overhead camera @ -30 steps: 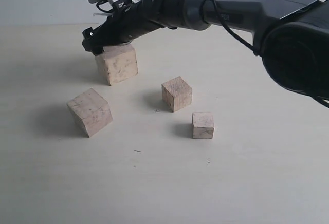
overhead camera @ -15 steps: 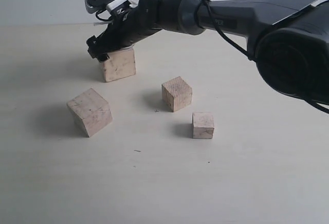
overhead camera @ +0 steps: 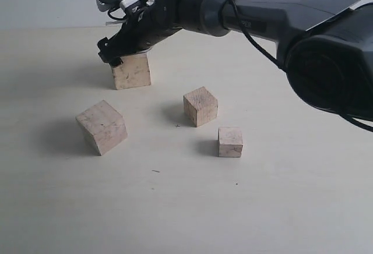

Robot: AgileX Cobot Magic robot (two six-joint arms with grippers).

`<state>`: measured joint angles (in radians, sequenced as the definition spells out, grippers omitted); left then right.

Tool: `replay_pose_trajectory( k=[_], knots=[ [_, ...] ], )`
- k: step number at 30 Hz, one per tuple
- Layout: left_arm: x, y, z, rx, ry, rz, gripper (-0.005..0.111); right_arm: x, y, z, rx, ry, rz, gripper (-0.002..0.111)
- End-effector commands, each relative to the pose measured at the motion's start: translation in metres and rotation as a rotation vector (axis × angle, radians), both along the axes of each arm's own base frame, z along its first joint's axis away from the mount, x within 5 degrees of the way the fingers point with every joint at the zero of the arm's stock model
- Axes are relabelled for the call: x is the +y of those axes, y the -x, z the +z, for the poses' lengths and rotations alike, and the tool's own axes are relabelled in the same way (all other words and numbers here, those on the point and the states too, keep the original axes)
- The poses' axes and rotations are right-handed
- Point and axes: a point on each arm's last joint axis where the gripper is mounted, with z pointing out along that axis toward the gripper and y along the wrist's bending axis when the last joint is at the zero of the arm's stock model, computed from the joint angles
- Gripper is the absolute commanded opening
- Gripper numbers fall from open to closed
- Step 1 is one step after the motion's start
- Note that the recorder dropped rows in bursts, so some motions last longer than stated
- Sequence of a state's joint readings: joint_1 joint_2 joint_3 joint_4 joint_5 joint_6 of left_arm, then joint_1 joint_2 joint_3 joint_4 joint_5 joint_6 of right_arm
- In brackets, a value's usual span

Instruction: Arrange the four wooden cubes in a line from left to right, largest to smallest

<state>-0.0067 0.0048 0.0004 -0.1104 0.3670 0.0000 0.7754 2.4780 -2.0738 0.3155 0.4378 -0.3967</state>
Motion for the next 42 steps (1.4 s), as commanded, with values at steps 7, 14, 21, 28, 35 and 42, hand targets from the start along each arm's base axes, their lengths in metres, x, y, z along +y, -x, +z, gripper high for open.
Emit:
replay_pose_trajectory(
  k=[7,14,21,28,35,42],
  knots=[
    [0.0,0.0,0.001,-0.011,-0.003,-0.004,0.0,-0.007,-0.001,0.065,0.149,-0.061,-0.209,0.095],
    [0.0,0.0,0.001,-0.011,-0.003,-0.004,0.0,0.005,0.008,0.057,0.16,-0.04,-0.255,0.095],
    [0.0,0.0,0.001,-0.011,-0.003,-0.004,0.0,0.02,0.003,0.016,0.15,-0.051,-0.31,0.095],
    [0.0,0.0,0.001,-0.011,-0.003,-0.004,0.0,0.019,-0.001,0.008,0.124,-0.02,-0.334,0.095],
    [0.0,0.0,0.001,-0.011,-0.003,-0.004,0.0,0.015,0.002,0.043,0.098,-0.057,-0.334,0.095],
    [0.0,0.0,0.001,-0.011,-0.003,-0.004,0.0,0.007,0.005,0.053,0.15,-0.02,-0.411,0.095]
  ],
)
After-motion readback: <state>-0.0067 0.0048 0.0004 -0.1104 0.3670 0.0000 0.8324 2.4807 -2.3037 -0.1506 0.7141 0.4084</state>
